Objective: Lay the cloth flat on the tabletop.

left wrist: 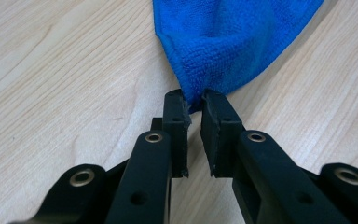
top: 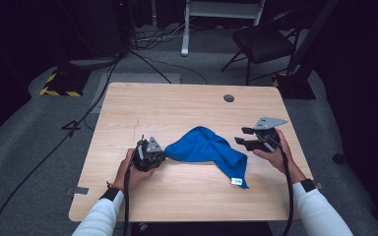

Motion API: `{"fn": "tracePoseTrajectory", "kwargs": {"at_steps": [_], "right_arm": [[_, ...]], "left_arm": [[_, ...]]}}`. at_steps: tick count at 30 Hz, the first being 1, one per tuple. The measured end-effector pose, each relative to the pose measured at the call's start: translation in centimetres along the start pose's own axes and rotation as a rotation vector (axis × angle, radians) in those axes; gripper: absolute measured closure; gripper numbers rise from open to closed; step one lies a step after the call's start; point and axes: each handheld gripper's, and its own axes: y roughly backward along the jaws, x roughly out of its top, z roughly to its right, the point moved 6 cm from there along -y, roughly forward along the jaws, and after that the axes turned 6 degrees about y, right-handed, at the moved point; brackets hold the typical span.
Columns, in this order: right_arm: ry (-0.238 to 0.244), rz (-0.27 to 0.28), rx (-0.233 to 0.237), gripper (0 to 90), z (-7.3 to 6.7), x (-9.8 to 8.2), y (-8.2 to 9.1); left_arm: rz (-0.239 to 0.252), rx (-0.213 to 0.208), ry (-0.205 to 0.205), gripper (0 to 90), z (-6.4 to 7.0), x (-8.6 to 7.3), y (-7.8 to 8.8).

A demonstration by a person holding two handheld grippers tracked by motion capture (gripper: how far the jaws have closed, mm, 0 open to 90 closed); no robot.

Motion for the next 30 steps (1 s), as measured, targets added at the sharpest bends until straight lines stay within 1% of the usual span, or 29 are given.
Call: {"fn": "tracePoseTrajectory", "kwargs": {"at_steps": [2,4,5,9,11,13,15,16,20,22,24,27,29,30], "right_arm": [[-0.003,-0.011,-0.001,46.6,0.3,0.4,-1.0],[0.003,-0.023,-0.014,47.1,0.5,0.7,-1.8],[-0.001,-0.036,-0.009,47.1,0.5,0.9,-2.5],[-0.011,-0.068,-0.004,47.8,0.8,1.7,-4.3],[-0.006,-0.085,0.000,48.1,0.7,2.1,-5.2],[-0.003,-0.105,0.014,48.2,0.4,2.3,-6.2],[0.006,-0.132,0.023,47.7,0.1,2.5,-7.3],[0.008,-0.135,0.026,47.7,0.0,2.6,-7.7],[-0.014,-0.102,0.063,47.4,-0.5,3.4,-8.6],[-0.003,-0.109,0.078,46.9,-1.0,3.6,-9.0],[0.000,-0.104,0.098,46.5,-1.3,3.7,-9.2],[0.006,-0.102,0.105,45.7,-1.6,3.8,-9.3],[0.001,-0.094,0.121,44.8,-1.8,3.9,-9.4],[0.005,-0.103,0.116,44.8,-1.8,3.8,-9.6]], "left_arm": [[-0.002,-0.001,0.001,80.0,0.0,0.2,-0.1],[0.009,-0.007,0.003,80.0,0.0,0.5,-0.2],[0.012,-0.006,0.011,80.0,-0.1,0.6,-0.2],[0.021,-0.009,0.004,79.7,-0.2,1.2,-0.6],[0.027,-0.001,-0.004,79.7,-0.1,1.5,-0.8],[0.020,-0.005,-0.005,79.7,-0.2,1.7,-1.1],[0.024,-0.006,-0.002,79.8,-0.2,1.9,-1.2],[0.026,-0.007,-0.001,79.8,-0.2,1.9,-1.2],[0.030,-0.002,0.000,79.7,-0.3,1.9,-1.0],[0.027,0.002,-0.001,79.7,-0.3,1.9,-1.0],[0.025,0.004,-0.004,79.7,-0.2,1.9,-1.0],[0.023,0.003,-0.004,79.4,-0.2,1.9,-1.1],[0.020,0.003,-0.005,79.2,-0.2,1.8,-1.1],[0.018,0.002,-0.007,79.1,-0.2,1.8,-1.1]]}}
